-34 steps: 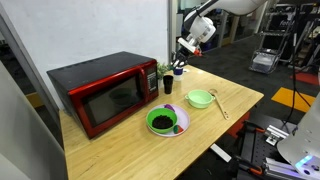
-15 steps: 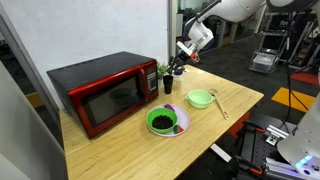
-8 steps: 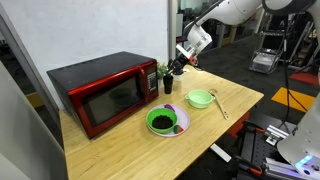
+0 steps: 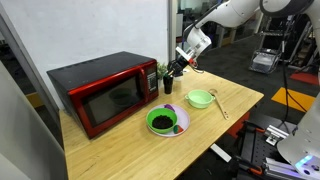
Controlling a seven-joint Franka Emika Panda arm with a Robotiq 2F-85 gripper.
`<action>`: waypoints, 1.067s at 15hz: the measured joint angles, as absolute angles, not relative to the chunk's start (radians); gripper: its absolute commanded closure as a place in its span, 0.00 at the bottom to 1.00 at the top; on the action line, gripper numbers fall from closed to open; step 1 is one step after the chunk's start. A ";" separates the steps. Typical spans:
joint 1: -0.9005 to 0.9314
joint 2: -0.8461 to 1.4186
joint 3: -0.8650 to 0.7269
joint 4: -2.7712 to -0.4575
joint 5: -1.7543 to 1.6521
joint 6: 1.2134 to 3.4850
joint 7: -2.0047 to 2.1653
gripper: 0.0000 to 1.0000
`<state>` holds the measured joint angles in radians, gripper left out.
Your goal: Put the green object in the black cup
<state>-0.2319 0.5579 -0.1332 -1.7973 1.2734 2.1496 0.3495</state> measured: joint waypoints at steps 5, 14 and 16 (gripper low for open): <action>-0.232 0.569 -0.137 -1.797 1.276 2.150 0.344 0.51; -0.232 0.570 -0.138 -1.776 1.277 2.150 0.336 0.00; -0.232 0.569 -0.138 -1.760 1.277 2.150 0.333 0.00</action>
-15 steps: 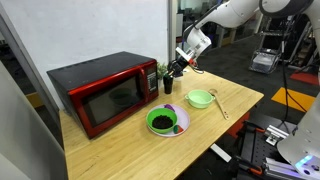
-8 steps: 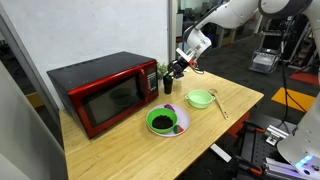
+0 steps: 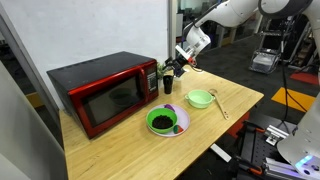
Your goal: Put the green object in the black cup
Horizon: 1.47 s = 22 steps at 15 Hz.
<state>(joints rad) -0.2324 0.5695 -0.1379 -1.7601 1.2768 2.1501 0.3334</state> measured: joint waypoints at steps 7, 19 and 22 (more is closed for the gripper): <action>-0.216 0.493 -0.152 -1.710 1.032 2.024 0.365 0.00; -0.088 -0.001 -0.128 -1.879 0.349 1.852 0.352 0.00; -0.072 -0.153 -0.100 -2.021 0.269 1.854 0.262 0.00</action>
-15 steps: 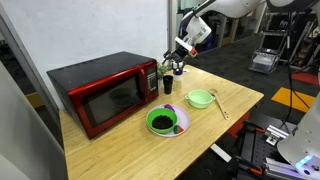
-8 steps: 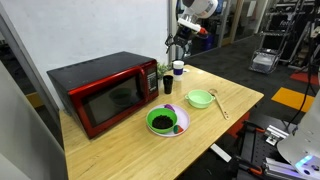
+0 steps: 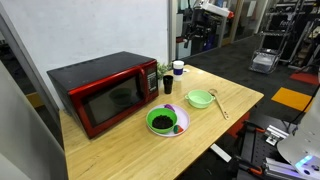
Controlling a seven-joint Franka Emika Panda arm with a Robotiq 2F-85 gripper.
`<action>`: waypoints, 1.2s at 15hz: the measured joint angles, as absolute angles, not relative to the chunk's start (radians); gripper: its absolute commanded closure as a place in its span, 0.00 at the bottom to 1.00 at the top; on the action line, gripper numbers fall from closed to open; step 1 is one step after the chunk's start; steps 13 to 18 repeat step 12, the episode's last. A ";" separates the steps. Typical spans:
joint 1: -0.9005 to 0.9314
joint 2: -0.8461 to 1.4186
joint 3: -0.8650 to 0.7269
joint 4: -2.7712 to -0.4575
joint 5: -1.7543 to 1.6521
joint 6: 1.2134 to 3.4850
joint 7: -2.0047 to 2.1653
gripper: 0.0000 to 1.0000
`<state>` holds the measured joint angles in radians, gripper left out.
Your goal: Put the green object in the black cup
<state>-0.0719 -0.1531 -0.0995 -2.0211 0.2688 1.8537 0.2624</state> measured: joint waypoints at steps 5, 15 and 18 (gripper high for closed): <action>-0.045 -0.386 -0.045 -2.312 0.195 1.931 0.091 0.00; -0.015 -0.525 -0.015 -2.516 0.154 2.058 0.018 0.00; -0.015 -0.525 -0.015 -2.516 0.154 2.058 0.018 0.00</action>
